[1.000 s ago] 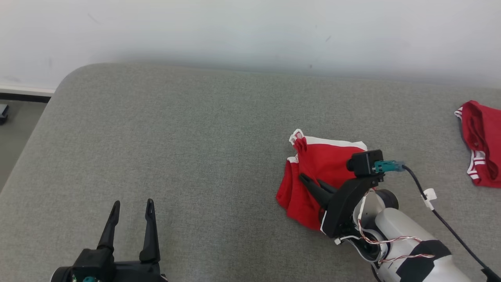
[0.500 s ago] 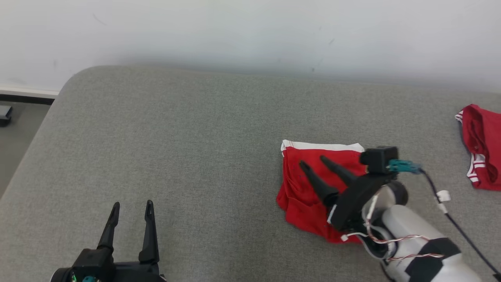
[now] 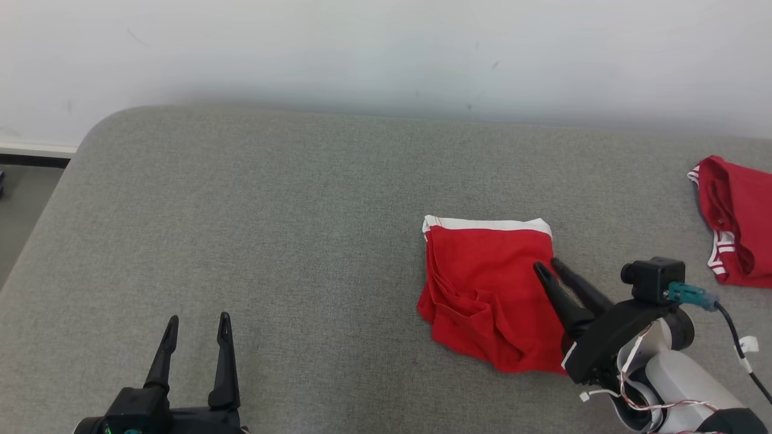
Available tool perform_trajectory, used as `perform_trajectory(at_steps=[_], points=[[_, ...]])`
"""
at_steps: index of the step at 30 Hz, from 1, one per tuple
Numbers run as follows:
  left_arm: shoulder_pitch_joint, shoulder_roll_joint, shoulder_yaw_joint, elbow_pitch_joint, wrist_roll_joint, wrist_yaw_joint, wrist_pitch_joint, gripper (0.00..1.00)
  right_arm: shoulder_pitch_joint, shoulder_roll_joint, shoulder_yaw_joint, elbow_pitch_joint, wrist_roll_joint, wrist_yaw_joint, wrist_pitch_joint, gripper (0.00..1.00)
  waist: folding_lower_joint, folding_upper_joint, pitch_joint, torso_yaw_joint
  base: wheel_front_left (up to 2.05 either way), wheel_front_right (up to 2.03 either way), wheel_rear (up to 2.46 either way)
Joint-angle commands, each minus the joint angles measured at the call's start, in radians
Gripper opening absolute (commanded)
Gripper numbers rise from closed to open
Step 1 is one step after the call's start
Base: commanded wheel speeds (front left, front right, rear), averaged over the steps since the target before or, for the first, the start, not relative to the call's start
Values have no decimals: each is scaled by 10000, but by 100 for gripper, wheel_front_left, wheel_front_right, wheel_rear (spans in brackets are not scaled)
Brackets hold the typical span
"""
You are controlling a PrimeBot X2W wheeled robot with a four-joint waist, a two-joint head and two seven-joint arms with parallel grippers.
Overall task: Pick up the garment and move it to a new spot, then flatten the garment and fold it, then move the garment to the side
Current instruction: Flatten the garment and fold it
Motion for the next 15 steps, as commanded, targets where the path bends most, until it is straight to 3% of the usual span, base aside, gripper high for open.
perform_trajectory(at_steps=[1, 15], points=[[-11, -10, -14, -17, 76, 16, -32, 100, 130, 85, -29, 19, -68, -28, -28, 0, 0, 0, 29, 23, 0, 0, 0], [-238, -9, -100, 130, 112, -54, -32, 100, 10, 783, 812, 1097, -842, -28, -94, 0, 0, 0, 223, 465, 0, 0, 0]])
